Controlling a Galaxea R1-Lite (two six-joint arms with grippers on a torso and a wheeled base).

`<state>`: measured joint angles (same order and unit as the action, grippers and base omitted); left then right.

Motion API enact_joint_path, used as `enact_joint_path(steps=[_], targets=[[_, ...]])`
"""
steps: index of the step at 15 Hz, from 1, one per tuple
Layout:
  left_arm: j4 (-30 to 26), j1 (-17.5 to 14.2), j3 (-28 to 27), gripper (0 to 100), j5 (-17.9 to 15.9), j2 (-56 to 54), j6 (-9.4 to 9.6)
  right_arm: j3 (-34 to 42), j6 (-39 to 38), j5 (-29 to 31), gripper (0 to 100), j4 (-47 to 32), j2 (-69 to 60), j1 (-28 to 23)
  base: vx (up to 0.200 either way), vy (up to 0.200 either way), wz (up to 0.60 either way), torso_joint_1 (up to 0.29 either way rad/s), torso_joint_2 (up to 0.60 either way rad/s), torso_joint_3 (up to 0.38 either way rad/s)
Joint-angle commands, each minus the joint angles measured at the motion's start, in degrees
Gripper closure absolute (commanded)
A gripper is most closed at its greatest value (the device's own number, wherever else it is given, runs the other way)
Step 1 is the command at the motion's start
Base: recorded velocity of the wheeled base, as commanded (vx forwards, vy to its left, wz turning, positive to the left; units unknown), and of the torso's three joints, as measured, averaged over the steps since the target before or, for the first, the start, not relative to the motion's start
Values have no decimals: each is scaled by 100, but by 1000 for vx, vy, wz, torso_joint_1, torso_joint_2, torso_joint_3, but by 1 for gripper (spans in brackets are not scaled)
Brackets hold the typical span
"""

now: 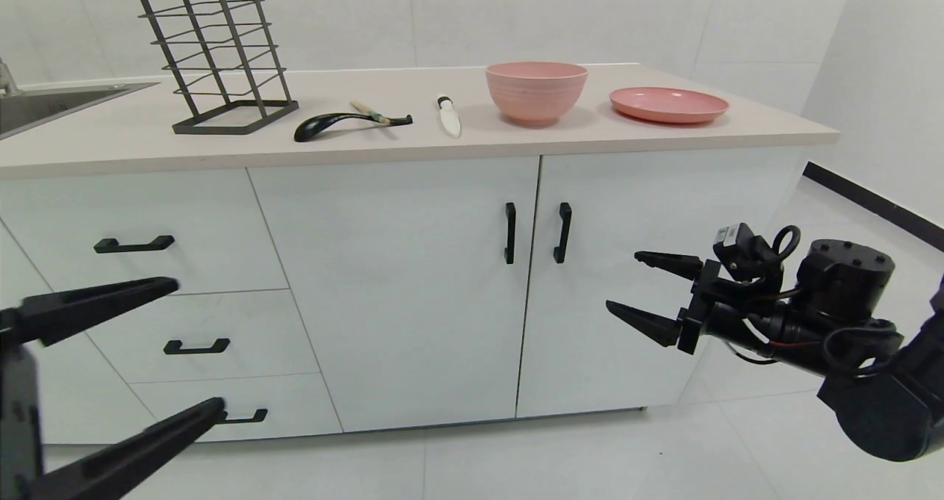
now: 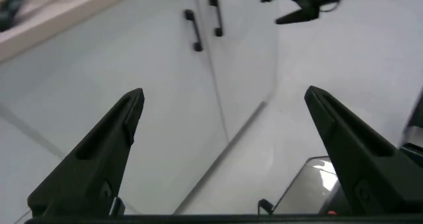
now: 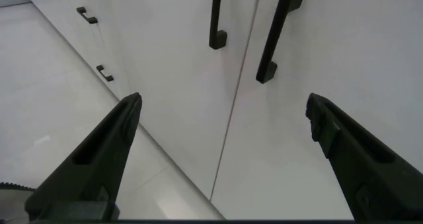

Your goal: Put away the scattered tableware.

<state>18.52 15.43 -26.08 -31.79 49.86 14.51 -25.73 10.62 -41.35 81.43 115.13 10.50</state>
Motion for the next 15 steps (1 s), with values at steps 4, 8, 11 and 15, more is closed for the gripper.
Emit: enact_joint_path(steps=[4,8,11,15], targets=[[1804,882,-91,0,-169,3153,509,-239,134,-57,0,4,98,-4,0,0,0,0,0,0],[2446,1243,-644,0,-222,4322,439,-846,169,-655,0,13,590,14,0,0,0,0,0,0],[3009,1471,-1304,0,-477,5209,413,-1329,169,-681,0,4,880,102,0,0,0,0,0,0],[3026,1990,-1796,0,-670,5939,430,-2199,160,-743,0,-22,1469,234,0,0,0,0,0,0]])
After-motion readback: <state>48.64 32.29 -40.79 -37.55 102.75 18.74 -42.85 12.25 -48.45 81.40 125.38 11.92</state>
